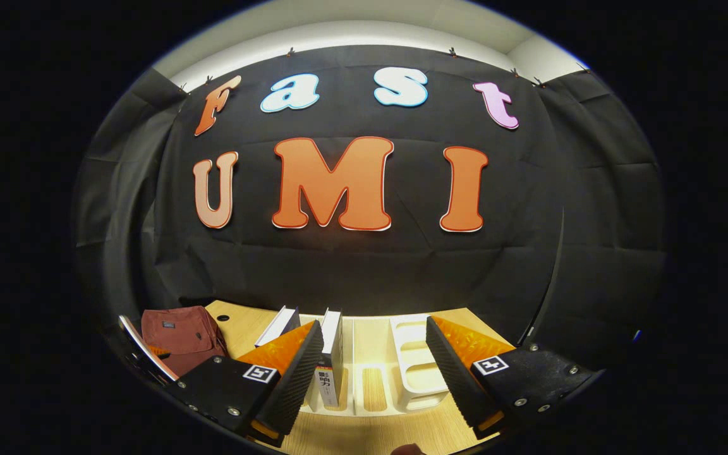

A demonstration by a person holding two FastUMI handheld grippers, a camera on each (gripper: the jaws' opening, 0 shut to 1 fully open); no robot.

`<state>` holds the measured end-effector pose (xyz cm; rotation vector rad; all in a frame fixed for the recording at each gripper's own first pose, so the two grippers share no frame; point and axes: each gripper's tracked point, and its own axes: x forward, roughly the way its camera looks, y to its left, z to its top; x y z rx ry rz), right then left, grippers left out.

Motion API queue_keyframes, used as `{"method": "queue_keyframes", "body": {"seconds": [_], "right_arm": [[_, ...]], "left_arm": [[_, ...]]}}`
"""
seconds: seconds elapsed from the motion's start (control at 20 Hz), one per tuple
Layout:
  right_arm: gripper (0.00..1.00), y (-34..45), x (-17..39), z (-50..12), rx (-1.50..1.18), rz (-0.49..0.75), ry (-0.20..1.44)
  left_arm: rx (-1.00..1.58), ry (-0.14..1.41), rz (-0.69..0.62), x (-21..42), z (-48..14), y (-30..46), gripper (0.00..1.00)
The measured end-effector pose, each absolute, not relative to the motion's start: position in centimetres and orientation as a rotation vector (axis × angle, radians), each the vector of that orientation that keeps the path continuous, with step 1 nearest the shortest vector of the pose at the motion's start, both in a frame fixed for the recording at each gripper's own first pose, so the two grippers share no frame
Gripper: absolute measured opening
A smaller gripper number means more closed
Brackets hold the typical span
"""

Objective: Open the schoolbag, grab two books from the bookshelf and put them into the schoolbag.

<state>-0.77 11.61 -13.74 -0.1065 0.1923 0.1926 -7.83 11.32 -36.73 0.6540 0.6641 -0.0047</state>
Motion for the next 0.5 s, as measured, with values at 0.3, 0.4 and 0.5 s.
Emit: {"method": "queue_keyframes", "body": {"seconds": [0.3,0.4,0.5], "right_arm": [[0.97,11.4,-0.5,-14.6,-0.114,0.19,0.208],[0.97,11.3,-0.6,-14.7,-0.112,0.185,0.21],[0.97,11.0,-0.5,-15.0,-0.112,0.178,0.213]], "left_arm": [[0.802,0.815,-0.046,-9.6,-43.0,12.9,0.97],[0.836,0.836,-0.044,-10.3,-43.6,13.3,0.96],[0.854,0.854,-0.035,-10.7,-44.0,14.1,0.95]]}}
